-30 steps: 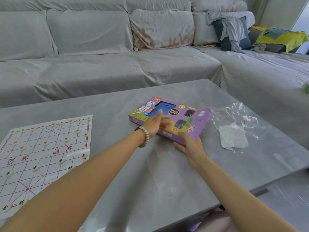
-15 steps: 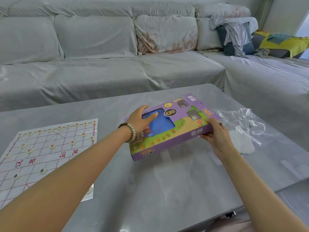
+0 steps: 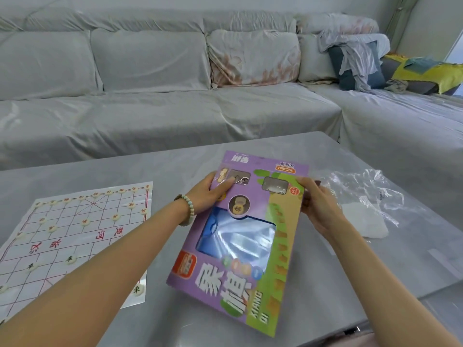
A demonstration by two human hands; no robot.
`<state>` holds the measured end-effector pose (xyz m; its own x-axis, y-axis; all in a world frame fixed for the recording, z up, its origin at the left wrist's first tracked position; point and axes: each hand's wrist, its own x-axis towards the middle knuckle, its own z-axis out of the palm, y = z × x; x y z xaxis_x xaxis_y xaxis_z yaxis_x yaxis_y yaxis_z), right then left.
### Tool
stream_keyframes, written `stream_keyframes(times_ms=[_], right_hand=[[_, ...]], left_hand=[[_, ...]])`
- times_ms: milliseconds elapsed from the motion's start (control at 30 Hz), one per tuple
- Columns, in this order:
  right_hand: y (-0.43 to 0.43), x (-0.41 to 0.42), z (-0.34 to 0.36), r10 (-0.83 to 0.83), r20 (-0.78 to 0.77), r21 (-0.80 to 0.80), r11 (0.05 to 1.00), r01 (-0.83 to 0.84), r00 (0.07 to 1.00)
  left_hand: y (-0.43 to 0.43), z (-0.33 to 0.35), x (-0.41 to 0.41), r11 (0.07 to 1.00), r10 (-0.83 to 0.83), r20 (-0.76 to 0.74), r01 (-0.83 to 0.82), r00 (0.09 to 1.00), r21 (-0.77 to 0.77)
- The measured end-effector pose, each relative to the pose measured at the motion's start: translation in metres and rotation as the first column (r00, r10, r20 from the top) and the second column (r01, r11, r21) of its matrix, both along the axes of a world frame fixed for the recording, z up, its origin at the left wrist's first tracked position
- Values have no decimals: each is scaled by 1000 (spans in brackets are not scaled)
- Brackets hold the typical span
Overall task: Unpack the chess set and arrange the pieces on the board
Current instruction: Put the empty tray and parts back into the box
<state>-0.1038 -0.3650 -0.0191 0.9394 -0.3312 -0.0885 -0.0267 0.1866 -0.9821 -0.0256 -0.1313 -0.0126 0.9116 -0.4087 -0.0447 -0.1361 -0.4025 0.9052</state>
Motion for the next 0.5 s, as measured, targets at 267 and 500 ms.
stream_keyframes(times_ms=[267, 500], right_hand=[[24, 6, 33, -174, 273, -150, 964, 220, 946], [40, 18, 71, -103, 451, -192, 959, 209, 887]], left_hand=[[-2, 10, -13, 931, 179, 155, -117, 972, -345], [-3, 35, -17, 877, 271, 236, -138, 933, -461]])
